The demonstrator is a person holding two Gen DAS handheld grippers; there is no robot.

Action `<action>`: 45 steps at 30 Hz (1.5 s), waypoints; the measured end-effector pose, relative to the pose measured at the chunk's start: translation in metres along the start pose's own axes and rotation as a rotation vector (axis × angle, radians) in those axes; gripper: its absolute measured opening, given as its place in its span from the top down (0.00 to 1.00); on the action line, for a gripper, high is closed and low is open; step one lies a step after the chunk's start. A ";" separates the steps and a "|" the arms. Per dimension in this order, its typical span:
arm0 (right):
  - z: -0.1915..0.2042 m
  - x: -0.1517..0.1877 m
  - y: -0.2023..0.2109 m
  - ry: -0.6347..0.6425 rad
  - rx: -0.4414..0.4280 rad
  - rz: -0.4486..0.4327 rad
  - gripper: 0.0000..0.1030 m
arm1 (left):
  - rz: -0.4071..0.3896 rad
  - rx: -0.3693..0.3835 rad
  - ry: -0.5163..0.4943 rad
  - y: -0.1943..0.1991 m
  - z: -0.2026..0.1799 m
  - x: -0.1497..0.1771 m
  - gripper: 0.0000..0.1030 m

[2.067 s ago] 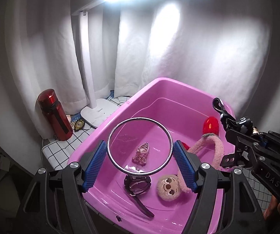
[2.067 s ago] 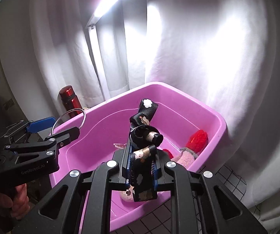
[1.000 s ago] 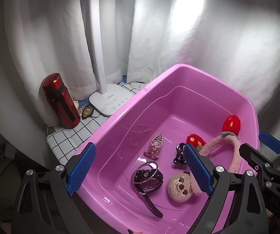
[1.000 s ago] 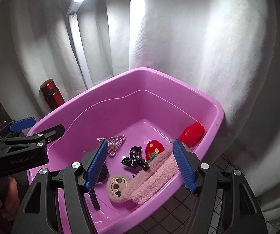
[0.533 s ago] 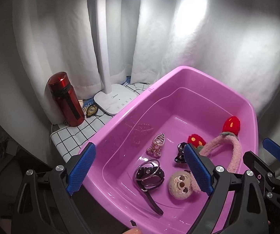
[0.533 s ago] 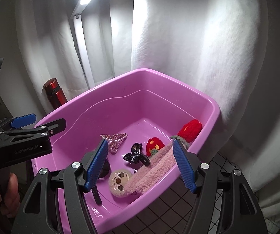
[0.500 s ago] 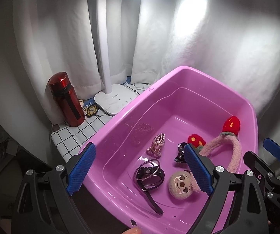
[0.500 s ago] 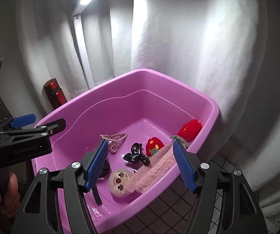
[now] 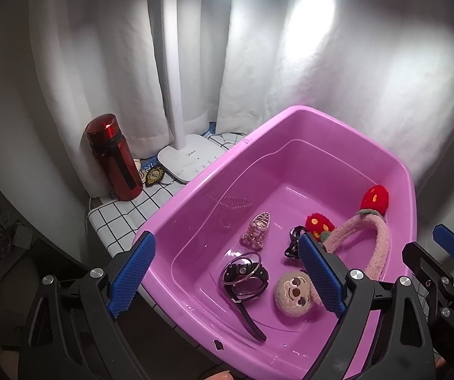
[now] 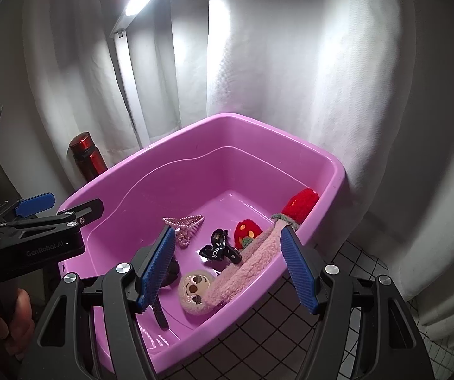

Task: Organize jewelry

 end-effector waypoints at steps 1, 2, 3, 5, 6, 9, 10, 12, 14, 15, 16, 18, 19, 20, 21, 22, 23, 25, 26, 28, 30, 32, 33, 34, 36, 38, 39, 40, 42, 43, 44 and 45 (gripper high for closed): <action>-0.001 0.000 0.000 -0.001 0.003 0.001 0.36 | 0.000 -0.002 0.000 0.001 0.000 0.000 0.13; -0.001 0.000 0.001 -0.003 0.005 0.000 0.36 | -0.001 -0.001 0.001 0.002 0.000 0.001 0.13; -0.002 0.000 0.002 -0.006 0.005 0.000 0.36 | -0.002 -0.001 0.001 0.003 0.000 0.001 0.13; -0.003 0.000 0.003 -0.009 0.006 -0.001 0.36 | -0.004 -0.004 -0.001 0.004 0.000 0.001 0.13; -0.003 0.000 0.004 -0.010 0.006 -0.003 0.36 | -0.005 -0.007 -0.002 0.004 0.000 0.001 0.13; -0.002 0.001 0.006 -0.008 0.007 -0.006 0.36 | -0.008 -0.014 0.000 0.006 0.001 0.000 0.13; -0.002 0.001 0.007 -0.007 0.007 -0.006 0.36 | -0.008 -0.012 0.000 0.007 0.001 0.000 0.13; -0.002 0.001 0.007 -0.005 0.006 -0.007 0.36 | -0.007 -0.012 -0.002 0.007 0.001 0.000 0.13; -0.002 0.002 0.008 -0.003 0.006 -0.008 0.36 | -0.005 -0.007 -0.002 0.007 0.001 0.001 0.13; -0.002 0.002 0.009 -0.003 0.005 -0.009 0.36 | -0.004 -0.006 0.000 0.008 0.001 0.001 0.13; -0.002 0.002 0.009 -0.002 0.006 -0.011 0.36 | -0.005 -0.007 0.000 0.009 0.001 0.001 0.13; -0.002 0.003 0.010 -0.002 0.007 -0.010 0.36 | -0.007 -0.010 -0.002 0.010 0.002 0.001 0.13; -0.002 0.003 0.010 -0.003 0.006 -0.010 0.36 | -0.007 -0.011 -0.001 0.011 0.002 0.001 0.13; -0.002 0.003 0.010 -0.003 0.006 -0.010 0.36 | -0.006 -0.009 0.000 0.011 0.002 0.001 0.13; -0.002 0.003 0.011 -0.003 0.007 -0.010 0.36 | -0.005 -0.006 -0.001 0.011 0.001 0.001 0.13; -0.002 0.004 0.011 0.000 0.009 -0.011 0.36 | -0.004 -0.008 -0.003 0.011 0.001 0.001 0.13; -0.001 0.004 0.012 0.005 0.013 -0.013 0.36 | -0.002 -0.010 -0.005 0.011 0.001 0.002 0.13; 0.001 0.004 0.012 0.019 0.020 -0.015 0.36 | 0.003 -0.012 -0.006 0.011 0.001 0.003 0.13; 0.002 0.004 0.013 0.024 0.021 -0.017 0.36 | 0.004 -0.011 -0.006 0.011 0.001 0.003 0.13; 0.004 0.005 0.014 0.031 0.023 -0.019 0.36 | 0.006 -0.009 -0.003 0.011 0.001 0.003 0.13; 0.005 0.005 0.015 0.035 0.025 -0.022 0.36 | 0.007 -0.006 0.002 0.011 0.001 0.003 0.13; 0.006 0.006 0.016 0.038 0.024 -0.024 0.36 | 0.012 -0.002 0.012 0.010 0.001 0.004 0.13; 0.006 0.006 0.016 0.039 0.025 -0.024 0.36 | 0.013 -0.002 0.015 0.010 0.002 0.005 0.13; 0.006 0.006 0.016 0.038 0.024 -0.023 0.36 | 0.013 -0.003 0.017 0.010 0.002 0.005 0.13; 0.006 0.006 0.017 0.037 0.024 -0.023 0.36 | 0.014 -0.005 0.018 0.010 0.002 0.006 0.13; 0.006 0.007 0.017 0.037 0.023 -0.023 0.36 | 0.013 -0.005 0.015 0.010 0.002 0.006 0.13; 0.006 0.007 0.016 0.035 0.025 -0.022 0.36 | 0.013 -0.006 0.015 0.010 0.002 0.006 0.13; 0.005 0.007 0.016 0.033 0.026 -0.021 0.36 | 0.013 -0.005 0.016 0.011 0.002 0.006 0.13; 0.005 0.008 0.015 0.030 0.026 -0.018 0.36 | 0.015 -0.001 0.016 0.010 0.001 0.006 0.13; 0.006 0.008 0.015 0.030 0.026 -0.017 0.36 | 0.018 0.002 0.015 0.010 0.001 0.006 0.13; 0.006 0.009 0.015 0.030 0.028 -0.017 0.36 | 0.021 0.003 0.014 0.009 0.001 0.007 0.13; 0.006 0.009 0.015 0.031 0.028 -0.016 0.36 | 0.023 0.003 0.013 0.008 0.001 0.007 0.13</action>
Point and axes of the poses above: each gripper's, at about its wrist camera, not at the fingertips, and y roughly against the way its jaws point, z to its left, x to its underside, the point moved 9 cm from there along -y, roughly the way its jaws point, and after that the axes turned 7 degrees about -y, right-handed, at the moved point
